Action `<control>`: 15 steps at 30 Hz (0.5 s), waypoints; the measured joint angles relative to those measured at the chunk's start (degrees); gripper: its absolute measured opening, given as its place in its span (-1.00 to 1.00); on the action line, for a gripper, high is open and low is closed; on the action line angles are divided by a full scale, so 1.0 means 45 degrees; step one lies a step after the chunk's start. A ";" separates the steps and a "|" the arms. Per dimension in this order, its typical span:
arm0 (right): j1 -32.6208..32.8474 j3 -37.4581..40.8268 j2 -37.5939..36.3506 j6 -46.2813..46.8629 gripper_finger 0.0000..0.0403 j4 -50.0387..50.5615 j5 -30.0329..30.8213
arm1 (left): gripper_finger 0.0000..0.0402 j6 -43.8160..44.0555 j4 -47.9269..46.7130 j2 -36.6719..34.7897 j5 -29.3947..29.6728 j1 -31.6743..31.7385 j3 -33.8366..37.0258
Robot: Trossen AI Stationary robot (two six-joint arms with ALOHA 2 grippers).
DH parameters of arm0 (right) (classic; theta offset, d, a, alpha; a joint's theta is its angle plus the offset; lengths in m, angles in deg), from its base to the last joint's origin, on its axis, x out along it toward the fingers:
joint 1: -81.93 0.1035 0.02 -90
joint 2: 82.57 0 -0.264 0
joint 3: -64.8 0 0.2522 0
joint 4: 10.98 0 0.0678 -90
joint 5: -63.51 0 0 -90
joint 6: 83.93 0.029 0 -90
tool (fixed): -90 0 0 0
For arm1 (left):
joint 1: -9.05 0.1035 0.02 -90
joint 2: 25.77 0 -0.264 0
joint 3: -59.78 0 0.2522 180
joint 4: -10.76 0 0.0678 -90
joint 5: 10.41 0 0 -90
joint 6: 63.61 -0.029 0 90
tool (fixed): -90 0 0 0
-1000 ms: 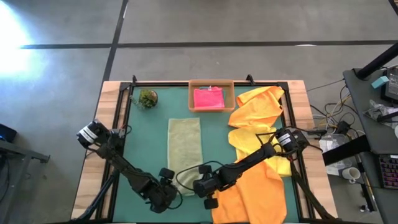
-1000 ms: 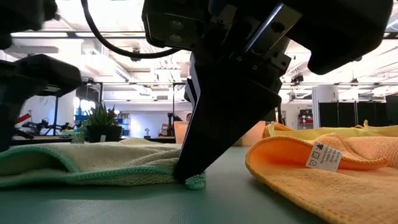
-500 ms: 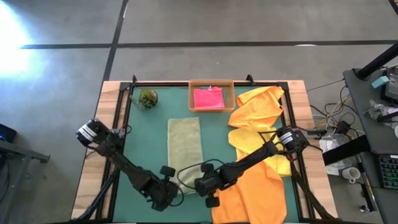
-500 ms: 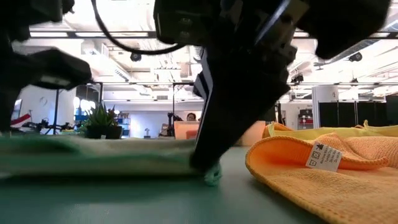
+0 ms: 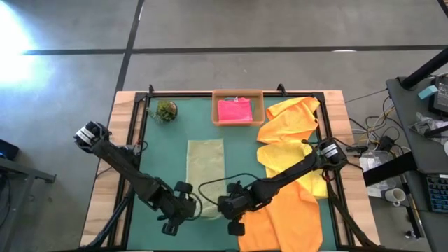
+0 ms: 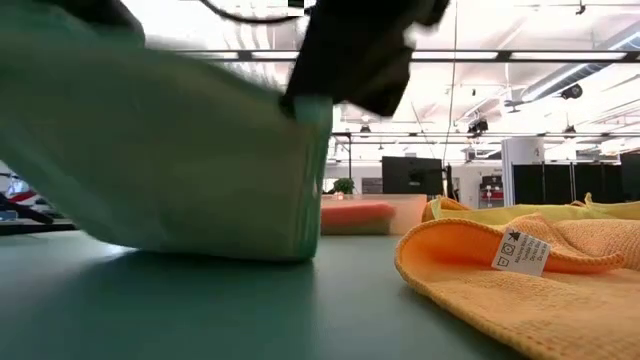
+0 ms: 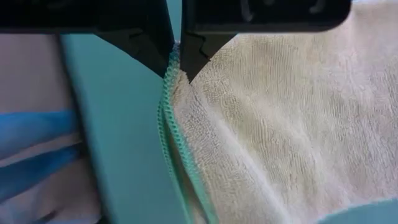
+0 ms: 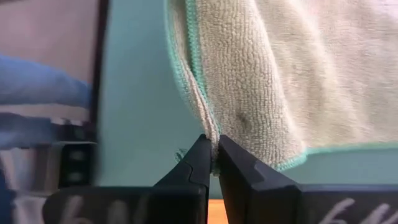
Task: Fold microfiber towels
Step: Fold the green microfiber towel
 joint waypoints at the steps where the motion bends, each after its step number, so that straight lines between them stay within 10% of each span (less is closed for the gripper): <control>1: 0.0064 -0.0224 -0.0004 0.0128 -0.94 0.0120 -0.0009 | -1.00 0.0303 -0.0024 -0.0144 -0.0311 0.0005 -0.0004; 8: 0.0362 -0.1918 -0.0038 0.0170 -0.94 0.2201 0.1249 | -1.00 0.1959 0.0060 -0.0455 -0.1413 -0.0010 -0.0013; 15: -0.0394 -0.1752 -0.0038 0.0163 -0.94 0.2691 0.2785 | -1.00 0.2003 -0.2482 -0.0492 0.1578 0.0497 0.0037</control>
